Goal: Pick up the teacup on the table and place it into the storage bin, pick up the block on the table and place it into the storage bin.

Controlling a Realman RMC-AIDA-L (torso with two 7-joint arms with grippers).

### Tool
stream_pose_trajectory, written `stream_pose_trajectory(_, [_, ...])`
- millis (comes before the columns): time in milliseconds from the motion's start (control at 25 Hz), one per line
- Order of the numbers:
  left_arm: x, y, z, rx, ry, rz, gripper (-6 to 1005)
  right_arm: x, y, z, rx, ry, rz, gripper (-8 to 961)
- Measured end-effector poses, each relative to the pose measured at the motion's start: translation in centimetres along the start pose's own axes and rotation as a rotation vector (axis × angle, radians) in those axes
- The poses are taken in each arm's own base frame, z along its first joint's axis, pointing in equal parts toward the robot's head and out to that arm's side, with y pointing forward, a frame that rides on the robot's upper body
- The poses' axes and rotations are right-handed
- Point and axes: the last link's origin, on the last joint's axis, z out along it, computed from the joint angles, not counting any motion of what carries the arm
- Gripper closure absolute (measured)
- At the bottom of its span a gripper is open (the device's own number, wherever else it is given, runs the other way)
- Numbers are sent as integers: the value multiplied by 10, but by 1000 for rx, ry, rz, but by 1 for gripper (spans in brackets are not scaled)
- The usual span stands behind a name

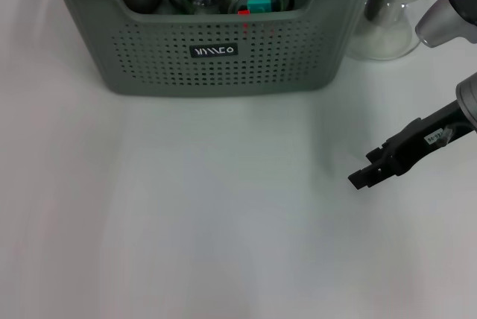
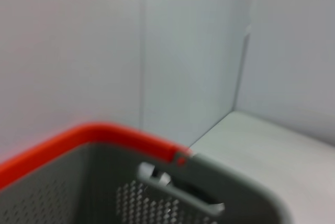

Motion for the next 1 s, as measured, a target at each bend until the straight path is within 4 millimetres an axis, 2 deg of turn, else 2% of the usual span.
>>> stream_pose_trajectory(80, [-5,-9,14,15,-26,-28,807,-1,0,0,1,-1,-2,265])
stream_pose_trajectory(240, [-10,-19,24,30,-44,-49,804,-1,0,-1,2,-1,-3,265])
stream_pose_trajectory(320, [-9,-21,24,39,-39,-49,715,-1,0,-1,1,-2,-2,265])
stream_pose_trajectory(480, [-10,-21,13,41,-18,-38,547,-1,0,-1,1,-3,0,264])
stream_pose_trajectory(640, [-20,-1,-15,-75,35,8,410,0,0,-1,-5,-20,-10,264])
stream_pose_trajectory(800, [-57,28,-49,-316,127,53,258,-2,2,-2,-36,-87,-49,264])
stream_pose_trajectory(920, [-96,33,-62,-441,197,-8,140,-2,3,-4,-67,-157,-83,264])
stream_pose_trajectory(1000, [-126,31,-62,-475,237,-96,43,-1,5,-5,-89,-217,-111,264])
